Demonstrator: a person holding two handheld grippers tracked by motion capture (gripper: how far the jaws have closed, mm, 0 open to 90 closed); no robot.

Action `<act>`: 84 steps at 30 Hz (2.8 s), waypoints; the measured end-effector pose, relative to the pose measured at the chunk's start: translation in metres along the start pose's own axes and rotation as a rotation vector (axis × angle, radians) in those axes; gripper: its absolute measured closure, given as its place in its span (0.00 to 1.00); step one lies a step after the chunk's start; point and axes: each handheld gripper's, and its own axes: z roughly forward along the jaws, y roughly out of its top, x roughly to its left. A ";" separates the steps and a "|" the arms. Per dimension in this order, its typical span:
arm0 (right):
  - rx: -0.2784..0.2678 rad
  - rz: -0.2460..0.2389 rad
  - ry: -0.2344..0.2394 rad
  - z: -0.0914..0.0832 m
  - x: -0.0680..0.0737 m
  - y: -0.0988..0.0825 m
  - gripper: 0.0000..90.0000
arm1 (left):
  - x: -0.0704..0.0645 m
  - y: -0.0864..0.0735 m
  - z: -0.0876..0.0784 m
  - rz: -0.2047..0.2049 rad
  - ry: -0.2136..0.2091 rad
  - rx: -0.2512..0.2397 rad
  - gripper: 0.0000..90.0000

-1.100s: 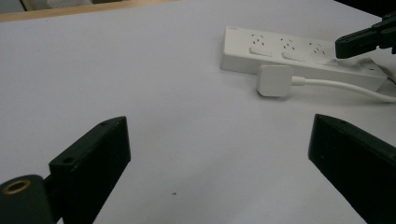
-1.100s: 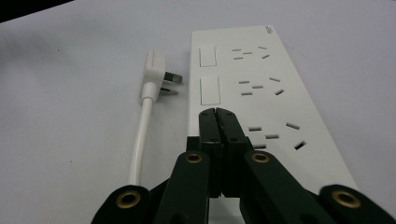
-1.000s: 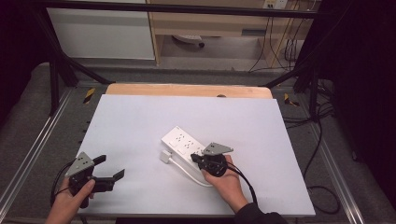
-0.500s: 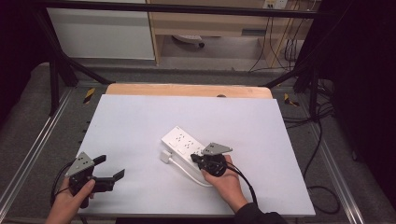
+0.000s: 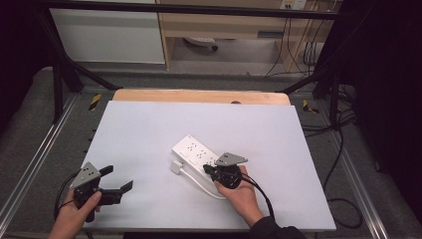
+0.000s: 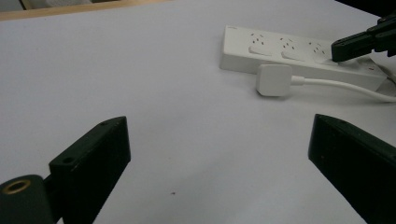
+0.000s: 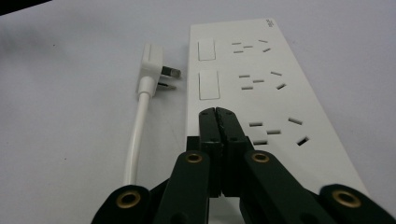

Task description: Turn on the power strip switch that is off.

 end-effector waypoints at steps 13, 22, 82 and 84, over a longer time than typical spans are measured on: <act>-0.003 0.021 0.008 0.000 -0.001 -0.001 1.00 | 0.000 0.000 0.000 0.003 0.002 0.003 0.06; 0.008 0.020 0.003 0.001 0.000 -0.001 1.00 | 0.000 0.000 0.001 0.002 0.000 0.007 0.06; -0.114 0.022 -0.025 -0.011 -0.020 0.020 1.00 | 0.000 -0.001 0.001 0.001 0.006 0.002 0.06; -0.126 0.029 -0.032 -0.012 -0.023 0.023 1.00 | 0.001 -0.001 0.001 0.001 0.008 0.003 0.06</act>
